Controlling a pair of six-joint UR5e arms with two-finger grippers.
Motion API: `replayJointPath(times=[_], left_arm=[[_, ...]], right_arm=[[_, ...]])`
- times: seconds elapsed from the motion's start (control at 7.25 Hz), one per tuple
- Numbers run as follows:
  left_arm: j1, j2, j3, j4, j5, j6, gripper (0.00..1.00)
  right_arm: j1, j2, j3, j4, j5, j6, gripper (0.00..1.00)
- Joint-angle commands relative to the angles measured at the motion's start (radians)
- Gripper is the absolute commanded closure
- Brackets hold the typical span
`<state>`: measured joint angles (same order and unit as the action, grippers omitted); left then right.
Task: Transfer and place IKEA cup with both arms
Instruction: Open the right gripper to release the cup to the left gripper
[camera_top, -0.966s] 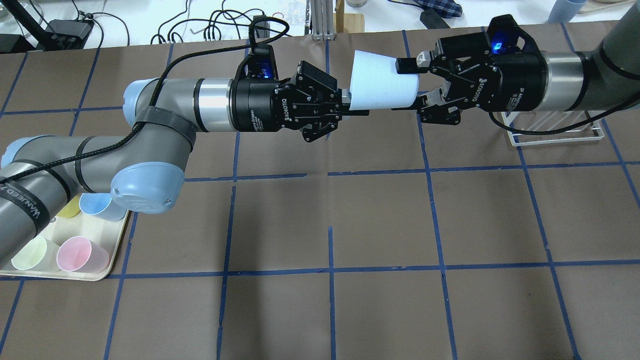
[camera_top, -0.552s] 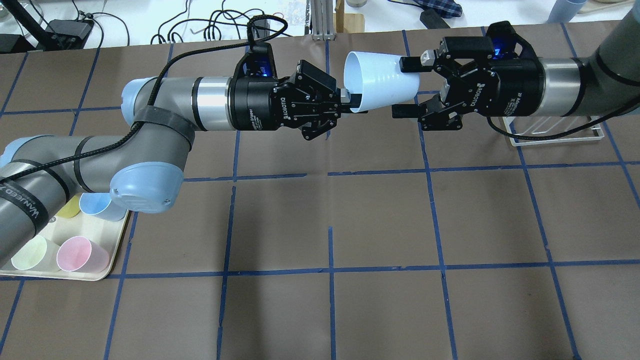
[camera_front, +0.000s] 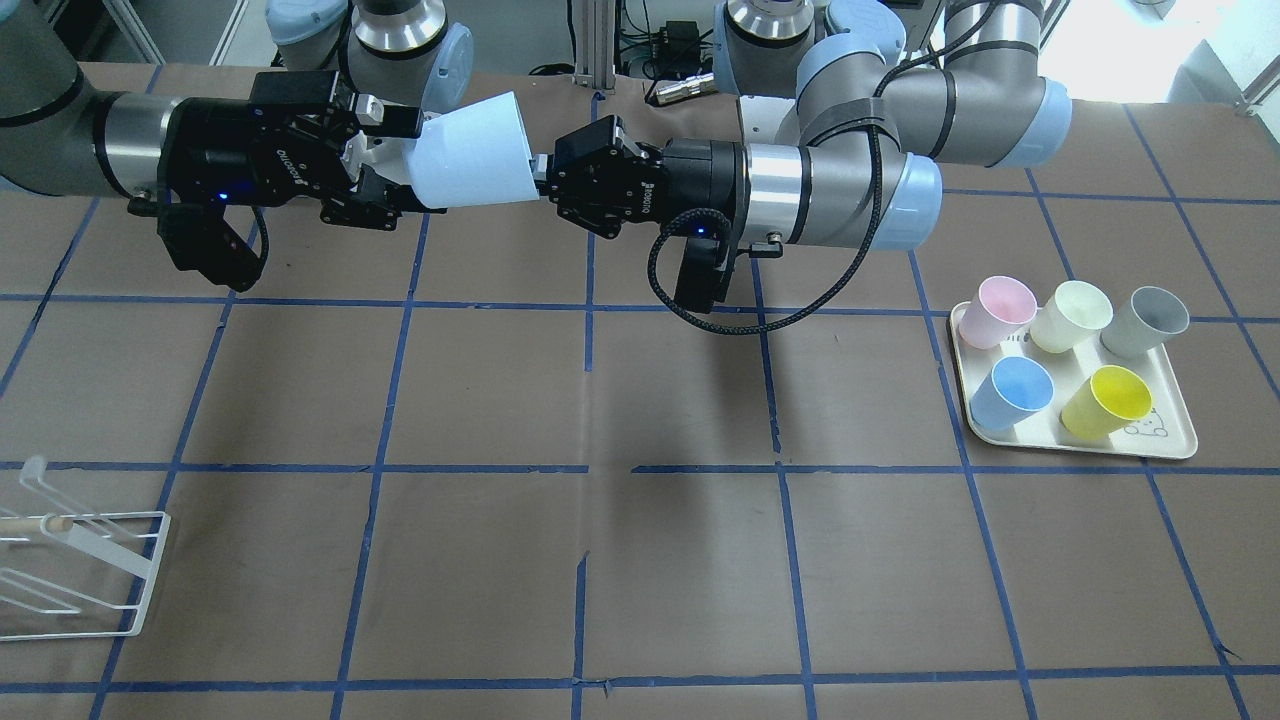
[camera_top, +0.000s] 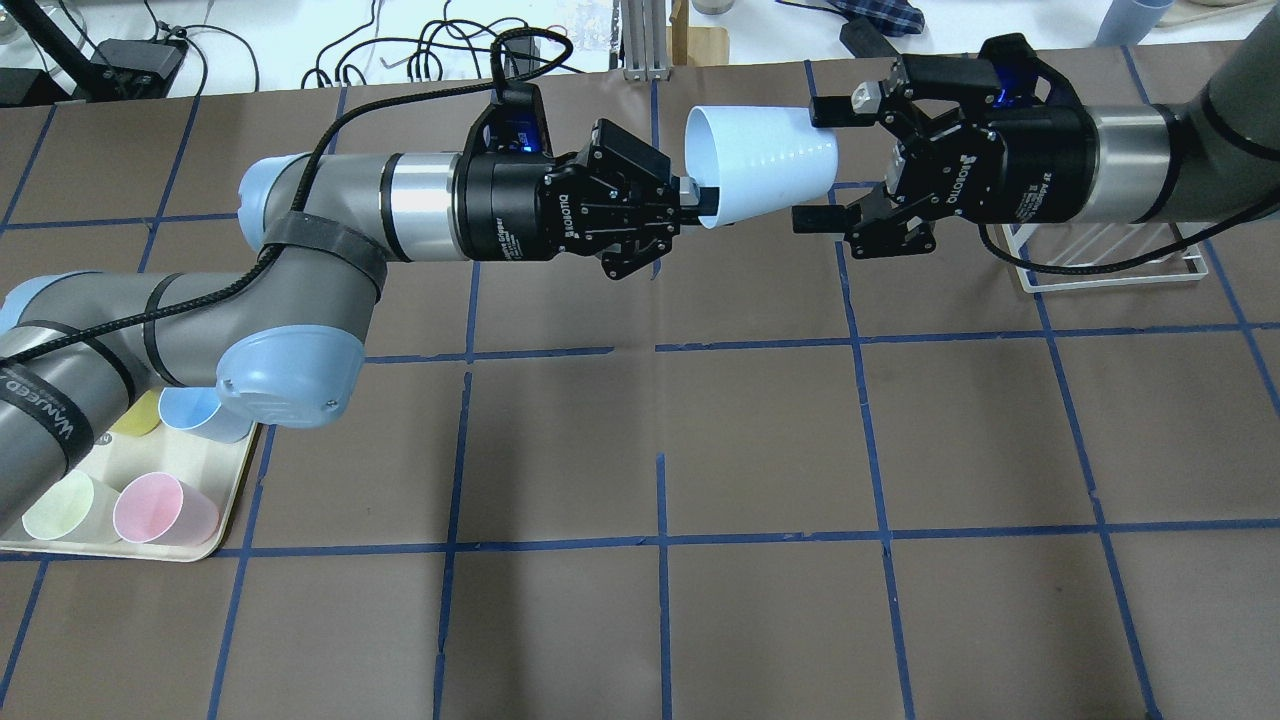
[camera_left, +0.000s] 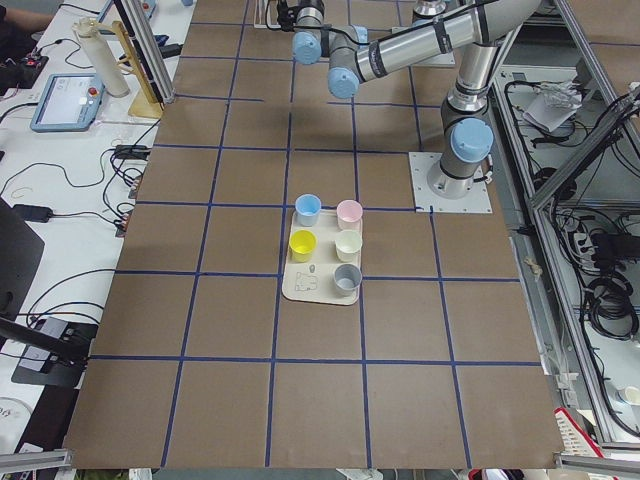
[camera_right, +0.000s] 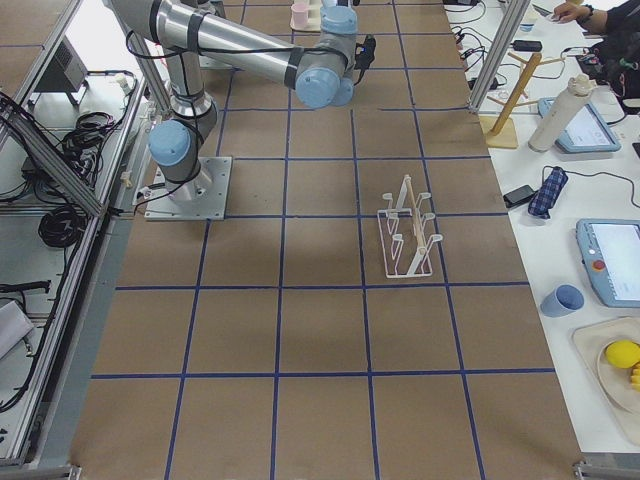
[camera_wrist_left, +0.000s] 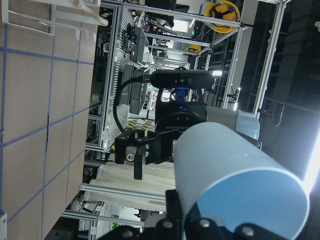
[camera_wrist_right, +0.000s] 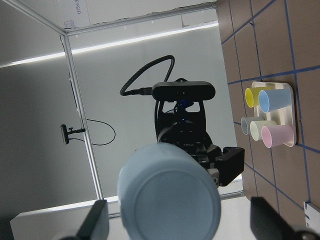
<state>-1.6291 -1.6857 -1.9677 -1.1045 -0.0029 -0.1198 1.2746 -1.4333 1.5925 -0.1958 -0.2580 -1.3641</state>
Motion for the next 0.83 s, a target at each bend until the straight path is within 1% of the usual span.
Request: replayJointPath(times=[0.0, 0.41, 0.55, 0.69], left_arm=[[0.006, 0.0, -0.002, 0.0, 0.006, 0.0, 1.0], [0.11, 0.024, -0.002, -0.012, 0.012, -0.023, 1.0], [0.161, 0.035, -0.02, -0.017, 0.02, -0.021, 1.0], [0.223, 0.038, -0.058, -0.011, 0.059, -0.014, 1.0]], right_arm=[[-0.003, -0.003, -0.02, -0.007, -0.001, 0.034, 0.0], [-0.003, -0.003, -0.02, -0.007, 0.002, 0.033, 0.0], [-0.003, -0.003, -0.02, -0.007, 0.002, 0.033, 0.0], [-0.003, -0.003, -0.02, -0.008, 0.002, 0.033, 0.0]])
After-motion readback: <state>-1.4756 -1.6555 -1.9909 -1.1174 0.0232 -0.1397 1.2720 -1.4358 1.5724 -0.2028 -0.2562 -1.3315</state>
